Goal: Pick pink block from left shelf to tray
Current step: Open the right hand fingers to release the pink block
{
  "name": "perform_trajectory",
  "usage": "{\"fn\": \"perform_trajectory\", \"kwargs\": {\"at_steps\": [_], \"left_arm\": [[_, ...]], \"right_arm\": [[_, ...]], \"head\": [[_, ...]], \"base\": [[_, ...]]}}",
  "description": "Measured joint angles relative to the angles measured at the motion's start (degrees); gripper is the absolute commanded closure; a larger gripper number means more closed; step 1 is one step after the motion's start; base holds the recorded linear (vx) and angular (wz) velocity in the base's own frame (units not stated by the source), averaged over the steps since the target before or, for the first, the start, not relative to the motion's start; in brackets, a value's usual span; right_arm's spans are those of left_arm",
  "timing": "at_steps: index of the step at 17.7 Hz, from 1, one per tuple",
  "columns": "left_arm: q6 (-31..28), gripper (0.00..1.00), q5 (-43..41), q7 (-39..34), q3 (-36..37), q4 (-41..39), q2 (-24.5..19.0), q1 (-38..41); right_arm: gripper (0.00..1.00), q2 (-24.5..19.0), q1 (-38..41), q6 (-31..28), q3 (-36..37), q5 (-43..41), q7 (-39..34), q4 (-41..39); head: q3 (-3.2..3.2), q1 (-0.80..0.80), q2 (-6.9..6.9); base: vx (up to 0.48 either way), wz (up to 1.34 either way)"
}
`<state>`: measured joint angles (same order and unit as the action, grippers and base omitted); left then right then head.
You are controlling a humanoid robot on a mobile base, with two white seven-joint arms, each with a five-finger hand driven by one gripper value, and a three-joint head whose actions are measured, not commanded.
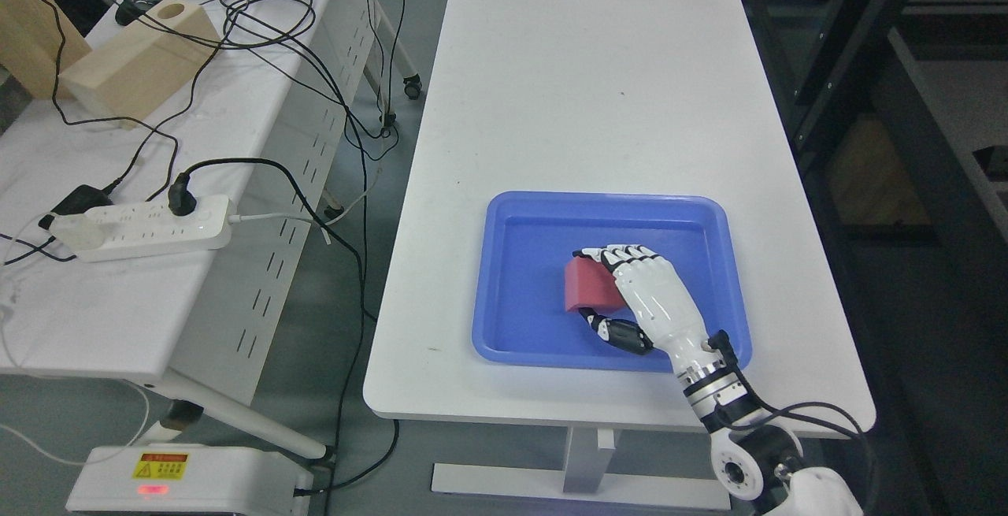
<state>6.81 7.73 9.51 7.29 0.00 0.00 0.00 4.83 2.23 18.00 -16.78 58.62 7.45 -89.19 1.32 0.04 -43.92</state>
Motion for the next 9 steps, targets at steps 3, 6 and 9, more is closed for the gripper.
{"fn": "perform_trajectory", "kwargs": {"at_steps": [3, 6, 9], "left_arm": [[0.0, 0.0, 0.0, 0.0, 0.0, 0.0, 0.0, 0.0], [0.0, 0.0, 0.0, 0.0, 0.0, 0.0, 0.0, 0.0], [0.0, 0.0, 0.0, 0.0, 0.0, 0.0, 0.0, 0.0]], "right_arm": [[0.31, -0.06, 0.26, -0.01, -0.03, -0.38, 0.07, 0.01], [0.25, -0.11, 0.46, -0.34, 0.02, -1.48, 0.09, 0.03], [0.19, -0.22, 0.55, -1.29, 0.08, -2.89, 0.11, 0.04]], "head": [[0.0, 0.0, 0.0], [0.0, 0.0, 0.0], [0.0, 0.0, -0.01]], "base": [[0.0, 0.0], [0.0, 0.0], [0.0, 0.0]]}}
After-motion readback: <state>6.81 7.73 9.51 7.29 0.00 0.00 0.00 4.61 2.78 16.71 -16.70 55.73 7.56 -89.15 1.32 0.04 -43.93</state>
